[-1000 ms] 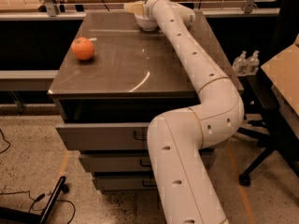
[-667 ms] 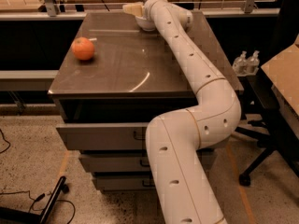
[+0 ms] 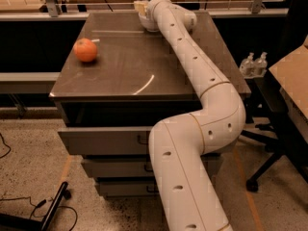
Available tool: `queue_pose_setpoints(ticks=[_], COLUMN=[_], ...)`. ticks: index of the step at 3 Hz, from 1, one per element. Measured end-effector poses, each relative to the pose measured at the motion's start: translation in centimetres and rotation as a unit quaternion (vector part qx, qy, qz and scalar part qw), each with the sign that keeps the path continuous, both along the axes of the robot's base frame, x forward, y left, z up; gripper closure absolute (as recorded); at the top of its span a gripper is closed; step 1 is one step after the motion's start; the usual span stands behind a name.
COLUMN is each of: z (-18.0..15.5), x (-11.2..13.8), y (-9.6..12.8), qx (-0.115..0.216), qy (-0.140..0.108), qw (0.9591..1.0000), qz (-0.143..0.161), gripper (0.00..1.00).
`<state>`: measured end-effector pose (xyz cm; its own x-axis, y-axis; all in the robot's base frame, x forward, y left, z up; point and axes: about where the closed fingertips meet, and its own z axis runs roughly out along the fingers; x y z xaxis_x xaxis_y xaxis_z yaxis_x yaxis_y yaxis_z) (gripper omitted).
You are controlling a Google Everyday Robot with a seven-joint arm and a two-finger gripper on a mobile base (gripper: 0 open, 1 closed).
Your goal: Pick redbull can from white bowl and place on counter
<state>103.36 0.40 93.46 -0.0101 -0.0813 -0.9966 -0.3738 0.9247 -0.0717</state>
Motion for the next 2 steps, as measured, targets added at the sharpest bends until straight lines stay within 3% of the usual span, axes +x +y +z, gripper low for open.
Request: queue_pose_setpoints(ticks=[2], z=[-0.29], x=[0.06], y=[0.37], qx=[0.0], qy=[0.002], qw=[1.0], qz=[0.002], gripper=[0.86])
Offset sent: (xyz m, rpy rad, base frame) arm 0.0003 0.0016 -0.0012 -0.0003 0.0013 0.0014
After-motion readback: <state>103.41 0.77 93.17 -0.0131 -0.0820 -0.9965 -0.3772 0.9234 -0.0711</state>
